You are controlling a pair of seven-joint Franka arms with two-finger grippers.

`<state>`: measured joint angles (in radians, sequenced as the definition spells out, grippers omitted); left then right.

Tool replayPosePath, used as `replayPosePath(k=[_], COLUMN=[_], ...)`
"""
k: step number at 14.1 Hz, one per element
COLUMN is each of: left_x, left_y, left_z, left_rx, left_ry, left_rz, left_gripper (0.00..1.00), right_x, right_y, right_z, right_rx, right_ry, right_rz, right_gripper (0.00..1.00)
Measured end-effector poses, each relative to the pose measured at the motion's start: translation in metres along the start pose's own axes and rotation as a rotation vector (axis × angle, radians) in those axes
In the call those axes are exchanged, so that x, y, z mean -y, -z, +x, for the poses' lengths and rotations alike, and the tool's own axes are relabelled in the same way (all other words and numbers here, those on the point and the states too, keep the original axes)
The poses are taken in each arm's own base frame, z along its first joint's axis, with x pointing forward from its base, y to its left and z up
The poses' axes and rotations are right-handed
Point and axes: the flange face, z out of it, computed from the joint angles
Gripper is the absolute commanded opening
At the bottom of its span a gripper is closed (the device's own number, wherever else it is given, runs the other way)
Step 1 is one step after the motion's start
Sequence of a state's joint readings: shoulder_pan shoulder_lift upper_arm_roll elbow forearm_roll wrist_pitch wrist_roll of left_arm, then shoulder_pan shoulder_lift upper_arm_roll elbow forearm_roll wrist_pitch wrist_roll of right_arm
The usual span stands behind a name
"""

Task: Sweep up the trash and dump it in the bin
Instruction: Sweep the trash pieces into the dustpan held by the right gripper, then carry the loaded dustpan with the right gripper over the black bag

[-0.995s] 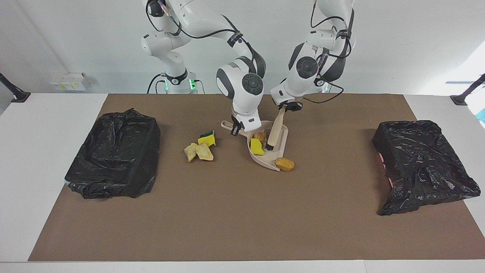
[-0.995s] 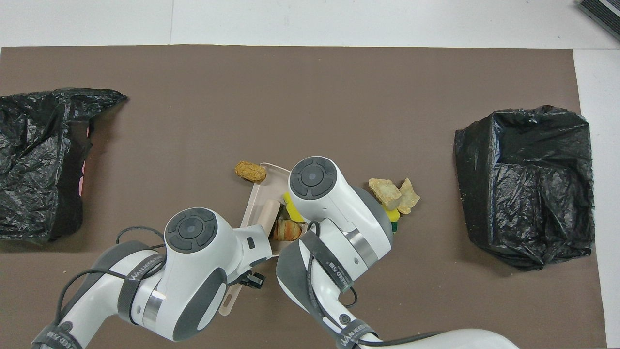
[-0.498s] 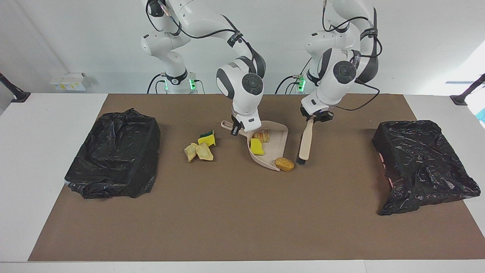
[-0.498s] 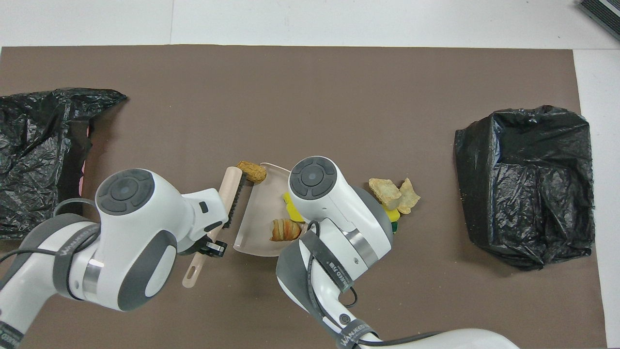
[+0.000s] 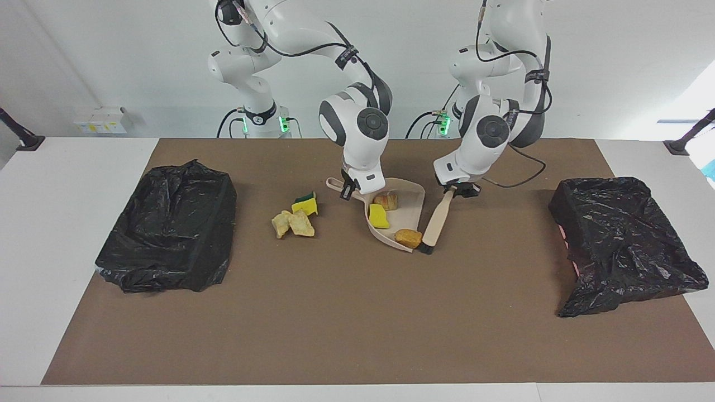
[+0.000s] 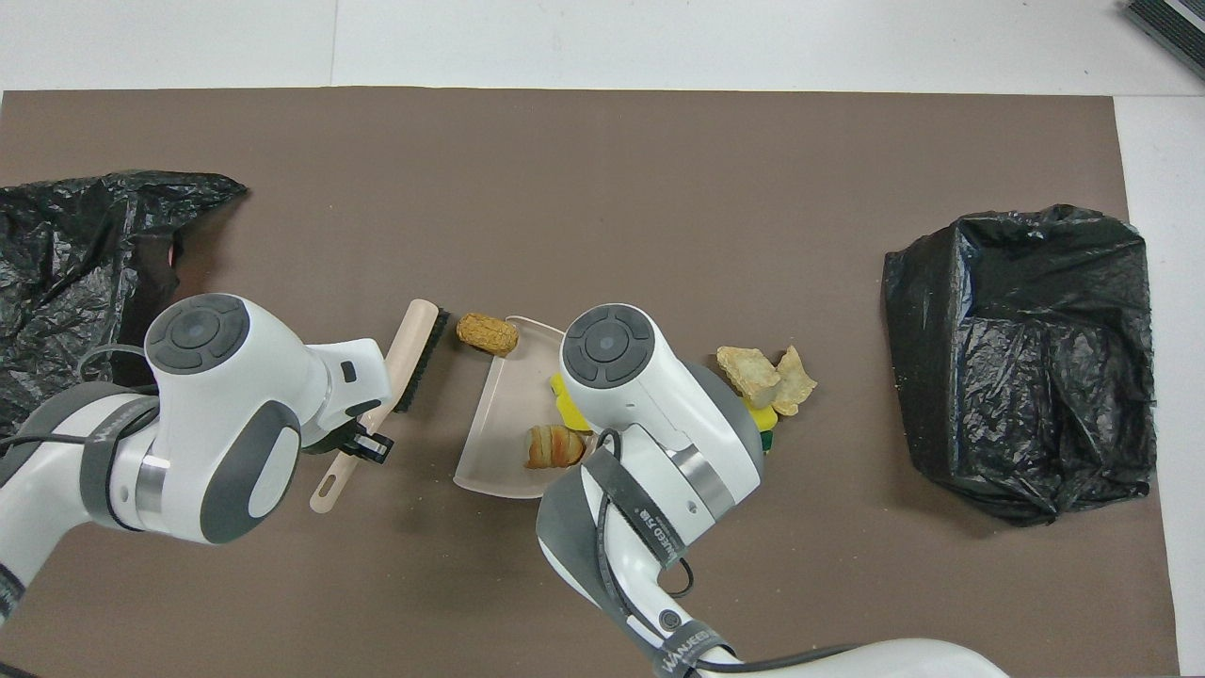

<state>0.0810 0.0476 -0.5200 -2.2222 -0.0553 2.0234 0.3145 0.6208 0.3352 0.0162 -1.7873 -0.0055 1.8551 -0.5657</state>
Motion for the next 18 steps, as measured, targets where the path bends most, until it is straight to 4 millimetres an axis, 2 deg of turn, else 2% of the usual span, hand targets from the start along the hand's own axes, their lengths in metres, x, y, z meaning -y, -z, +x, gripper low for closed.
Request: replayPosePath(k=[1,3,5,7,10,12,13,15,18], left_x=[-0.009,-0.012,-0.006,0.0,0.002,0.003,0.004,0.006,0.002], left_y=[0.0,0.002,0.002,0.003,0.004,0.004,0.004,0.005,0.004], left_z=[0.001,-0.001,-0.003,-0.005,-0.005,-0.005,-0.005,-0.006,-0.005], left_rx=[0.01,0.019,0.021,0.019,0.016,0.016,0.015,0.015,0.016], left_ry=[-0.105,-0.25,-0.25,-0.128,0.161,0.309,0.359,0.434,0.51], left_rz=[0.004,0.004,0.001,-0.001,0.001,0.002,0.002,0.002,0.004], left_gripper=[0.0,0.0,0.0,0.0,0.0,0.0,0.0,0.0,0.0], right_x=[0.0,0.0,0.0,0.0,0.0,-0.002,-0.005,-0.021,-0.044], right_y=[0.0,0.0,0.0,0.0,0.001,0.011,0.02,0.05,0.094], right_z=[0.0,0.0,0.0,0.0,0.0,-0.003,-0.008,-0.035,-0.093], right_rx=[0.0,0.0,0.0,0.0,-0.002,-0.017,-0.032,-0.069,-0.09], right_ry=[0.0,-0.001,-0.001,-0.002,-0.031,-0.074,-0.088,-0.131,-0.183], right_rz=[0.0,0.0,0.0,0.0,-0.001,-0.01,-0.017,-0.029,-0.024], right_gripper=[0.0,0.0,0.0,0.0,0.0,0.0,0.0,0.0,0.0])
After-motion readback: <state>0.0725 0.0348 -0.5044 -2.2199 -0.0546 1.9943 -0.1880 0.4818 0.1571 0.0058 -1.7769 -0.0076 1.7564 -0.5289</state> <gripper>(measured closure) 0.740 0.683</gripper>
